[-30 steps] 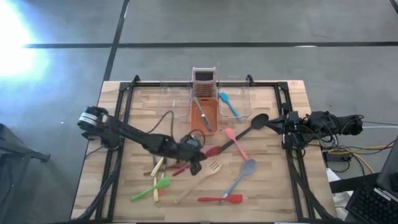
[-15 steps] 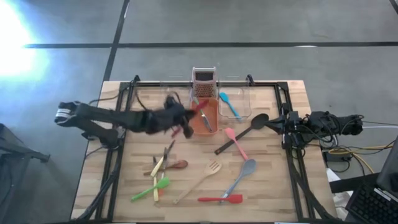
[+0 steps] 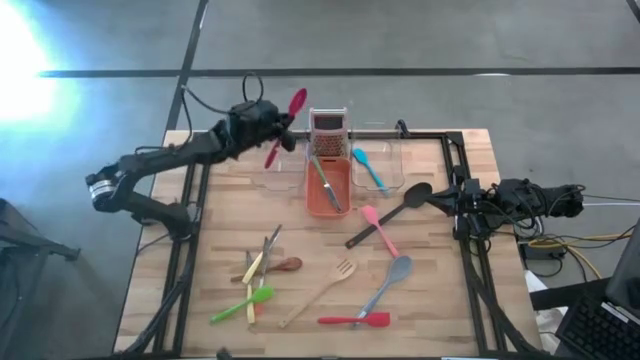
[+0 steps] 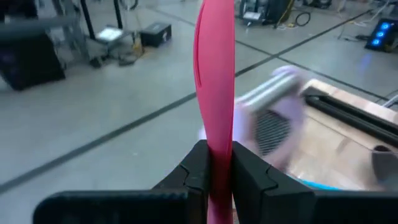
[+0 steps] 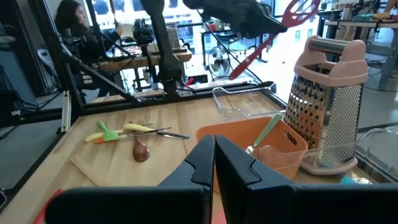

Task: Pick & Place Kitchen Items
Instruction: Put the red slotted serving spoon into the left transparent bin

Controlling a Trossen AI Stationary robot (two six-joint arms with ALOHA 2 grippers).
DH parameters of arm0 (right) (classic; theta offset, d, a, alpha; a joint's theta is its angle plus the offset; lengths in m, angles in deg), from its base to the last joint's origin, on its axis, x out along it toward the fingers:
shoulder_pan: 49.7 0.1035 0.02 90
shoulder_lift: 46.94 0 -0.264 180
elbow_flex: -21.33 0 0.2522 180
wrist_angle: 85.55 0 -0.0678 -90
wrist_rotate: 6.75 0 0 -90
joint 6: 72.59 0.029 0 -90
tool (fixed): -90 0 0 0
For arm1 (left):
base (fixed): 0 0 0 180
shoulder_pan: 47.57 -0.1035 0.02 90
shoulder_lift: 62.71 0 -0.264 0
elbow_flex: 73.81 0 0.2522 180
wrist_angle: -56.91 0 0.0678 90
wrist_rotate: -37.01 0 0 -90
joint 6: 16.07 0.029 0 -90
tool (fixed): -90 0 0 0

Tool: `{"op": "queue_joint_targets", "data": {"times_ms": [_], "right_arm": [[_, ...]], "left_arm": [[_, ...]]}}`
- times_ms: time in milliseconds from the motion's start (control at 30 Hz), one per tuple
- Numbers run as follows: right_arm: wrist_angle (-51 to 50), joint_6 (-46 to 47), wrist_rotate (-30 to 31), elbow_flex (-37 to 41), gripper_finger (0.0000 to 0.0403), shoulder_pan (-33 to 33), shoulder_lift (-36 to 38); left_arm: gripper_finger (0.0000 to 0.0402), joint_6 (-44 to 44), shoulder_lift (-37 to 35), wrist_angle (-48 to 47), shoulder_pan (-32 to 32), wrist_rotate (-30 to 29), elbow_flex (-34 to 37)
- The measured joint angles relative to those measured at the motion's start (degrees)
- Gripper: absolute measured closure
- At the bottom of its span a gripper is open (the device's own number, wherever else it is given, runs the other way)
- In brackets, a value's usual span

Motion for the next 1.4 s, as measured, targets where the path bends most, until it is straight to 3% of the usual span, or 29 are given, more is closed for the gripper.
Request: {"op": "queue_joint_targets", "data": {"times_ms": [200,500,967,1133,1400], "right_arm": [[-0.02,0.00,0.00,-0.02,0.0394,0.00,0.00],[-0.01,0.00,0.00,0.01,0.0394,0.00,0.00],[-0.02,0.00,0.00,0.01,0.0394,0.00,0.00],[-0.01,0.00,0.00,-0.01,0.0394,0.00,0.00],[0.00,0.00,0.00,-0.01,0.0394,-0.02,0.00]], "left_arm": [[0.0358,-1.73,4.77,1.43,-5.75,4.58,0.00],[0.0358,-4.05,13.21,1.76,-6.82,8.36,0.02],[0.0358,-8.83,12.66,-8.26,-6.82,7.37,0.14],[0.0358,-9.26,12.66,-6.99,-6.82,6.78,2.02],[0.0358,-9.31,12.66,5.27,-6.78,6.63,9.55]]}}
